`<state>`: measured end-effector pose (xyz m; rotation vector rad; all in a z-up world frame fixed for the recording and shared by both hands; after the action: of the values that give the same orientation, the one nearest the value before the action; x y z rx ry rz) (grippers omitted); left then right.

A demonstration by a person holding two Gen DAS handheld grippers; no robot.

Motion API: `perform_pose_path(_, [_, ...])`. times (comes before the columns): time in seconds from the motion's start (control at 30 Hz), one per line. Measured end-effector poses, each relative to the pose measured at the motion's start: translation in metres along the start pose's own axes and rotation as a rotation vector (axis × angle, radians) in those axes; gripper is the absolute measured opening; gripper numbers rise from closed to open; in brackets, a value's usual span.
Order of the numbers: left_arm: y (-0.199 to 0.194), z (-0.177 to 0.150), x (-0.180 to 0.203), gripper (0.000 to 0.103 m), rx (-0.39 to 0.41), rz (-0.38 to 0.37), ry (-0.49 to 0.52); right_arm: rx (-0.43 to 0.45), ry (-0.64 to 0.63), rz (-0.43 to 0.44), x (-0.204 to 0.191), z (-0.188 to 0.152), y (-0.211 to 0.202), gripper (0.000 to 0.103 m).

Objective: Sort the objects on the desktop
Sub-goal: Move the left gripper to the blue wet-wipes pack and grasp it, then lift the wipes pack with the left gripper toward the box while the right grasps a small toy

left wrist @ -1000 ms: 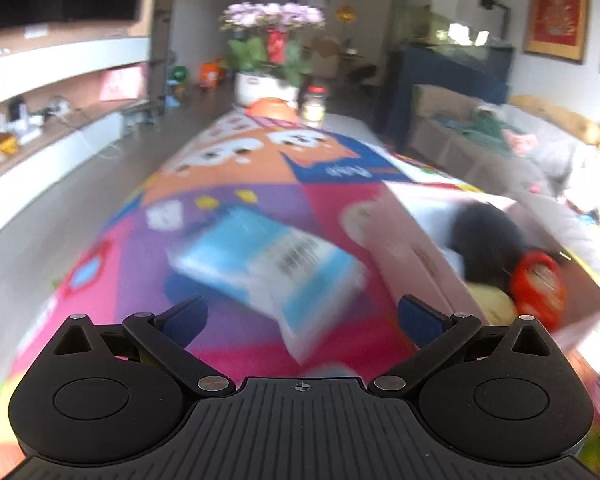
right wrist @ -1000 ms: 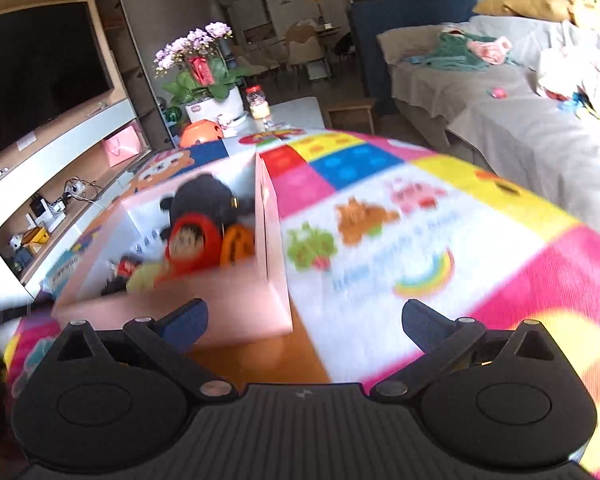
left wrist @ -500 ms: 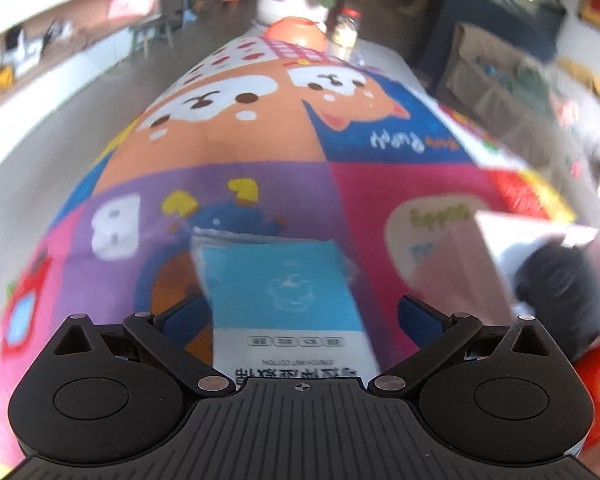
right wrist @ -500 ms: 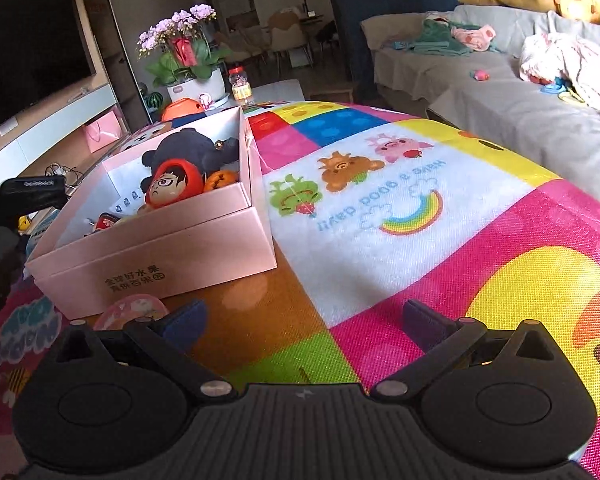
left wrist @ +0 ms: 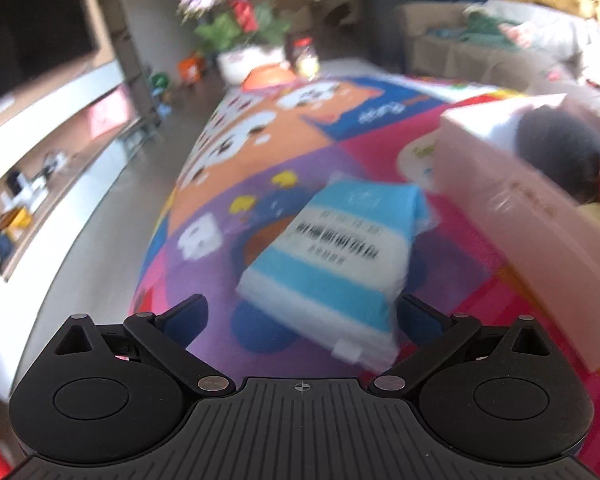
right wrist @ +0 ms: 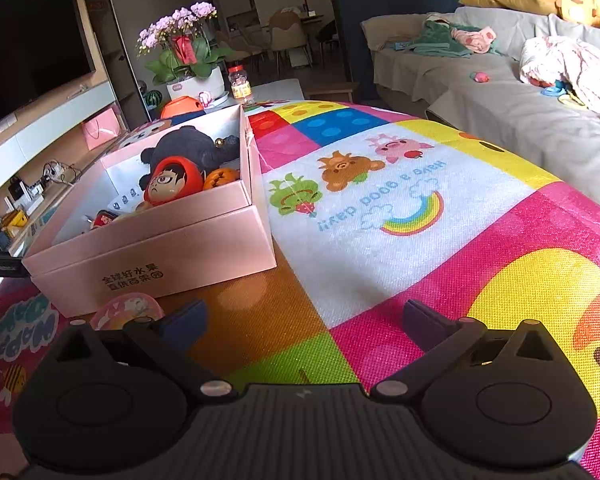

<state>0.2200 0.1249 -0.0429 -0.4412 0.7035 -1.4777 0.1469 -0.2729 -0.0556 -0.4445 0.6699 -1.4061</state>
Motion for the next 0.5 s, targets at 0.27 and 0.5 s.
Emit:
perform_pose_path(0.27, [0.037,0.028,0.014,0.103,-0.010,-0.044,0.042,-0.052,-0.132,-0.036,-0.009,-0.002,0.007,0.103])
perform_pose_path(0.5, [0.002,0.002,0.018,0.074,-0.003,-0.047,-0.040,-0.041,-0.129,-0.017,-0.009,-0.002,0.004,0.103])
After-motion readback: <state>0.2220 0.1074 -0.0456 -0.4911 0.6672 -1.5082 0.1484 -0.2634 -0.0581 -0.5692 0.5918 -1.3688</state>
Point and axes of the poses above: each gripper's, at about its wrist camera, not at the fingertips, and y roughly the way its jaws point, x to its right, z to its top, the point moved 9 cm from there along y, roughly the way its jaws point, and after that the axes turned 3 degrees about -z, right-handed, at the moved point
